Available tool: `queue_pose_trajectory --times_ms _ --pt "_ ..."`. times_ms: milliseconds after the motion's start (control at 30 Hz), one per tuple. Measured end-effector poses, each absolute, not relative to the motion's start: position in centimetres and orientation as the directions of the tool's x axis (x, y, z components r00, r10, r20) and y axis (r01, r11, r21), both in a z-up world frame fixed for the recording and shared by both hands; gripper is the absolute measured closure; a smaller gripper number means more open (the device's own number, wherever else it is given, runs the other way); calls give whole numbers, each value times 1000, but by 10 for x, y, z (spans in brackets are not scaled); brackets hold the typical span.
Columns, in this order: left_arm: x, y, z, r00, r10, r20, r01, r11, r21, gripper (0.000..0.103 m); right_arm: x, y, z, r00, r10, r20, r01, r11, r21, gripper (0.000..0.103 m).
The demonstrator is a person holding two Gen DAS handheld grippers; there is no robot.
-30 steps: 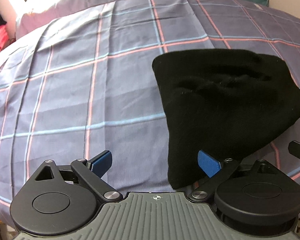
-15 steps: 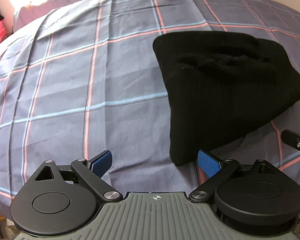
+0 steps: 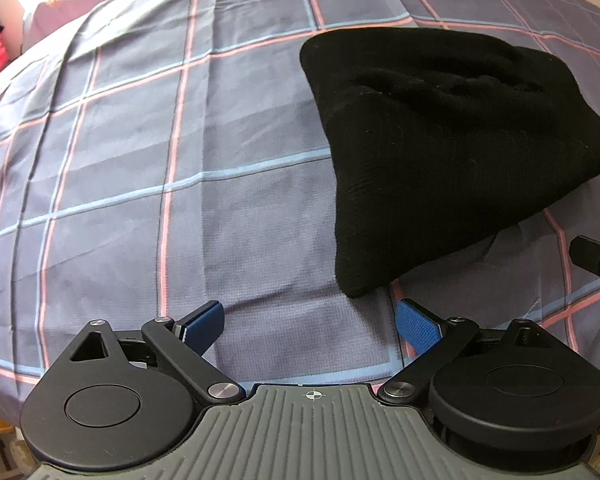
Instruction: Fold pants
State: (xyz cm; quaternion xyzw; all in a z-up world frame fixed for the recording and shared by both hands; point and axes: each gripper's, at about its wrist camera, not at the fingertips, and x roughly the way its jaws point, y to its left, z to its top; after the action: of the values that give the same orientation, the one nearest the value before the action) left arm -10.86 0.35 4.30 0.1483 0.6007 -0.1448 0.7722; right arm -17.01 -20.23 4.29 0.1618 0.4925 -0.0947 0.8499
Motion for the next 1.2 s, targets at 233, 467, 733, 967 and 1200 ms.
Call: queue_pose_trajectory --times_ms 233,467,733,967,1200 --pt "-111 2 44 233 -45 -972 413 909 57 0 -172 -201 44 496 0 -868 321 929 184 19" --pt "-112 2 45 230 -40 -972 415 908 61 0 -173 -200 44 494 -1 -869 328 926 185 19" --pt "-111 3 44 228 -36 -973 414 908 63 0 -172 -198 43 491 0 -871 326 927 183 18" --pt "-110 3 42 220 -40 -975 413 909 56 0 -172 -195 42 486 3 -874 320 930 182 18" --pt "-111 2 41 213 -42 -976 413 909 51 0 -171 -197 41 478 6 -878 317 931 179 18"
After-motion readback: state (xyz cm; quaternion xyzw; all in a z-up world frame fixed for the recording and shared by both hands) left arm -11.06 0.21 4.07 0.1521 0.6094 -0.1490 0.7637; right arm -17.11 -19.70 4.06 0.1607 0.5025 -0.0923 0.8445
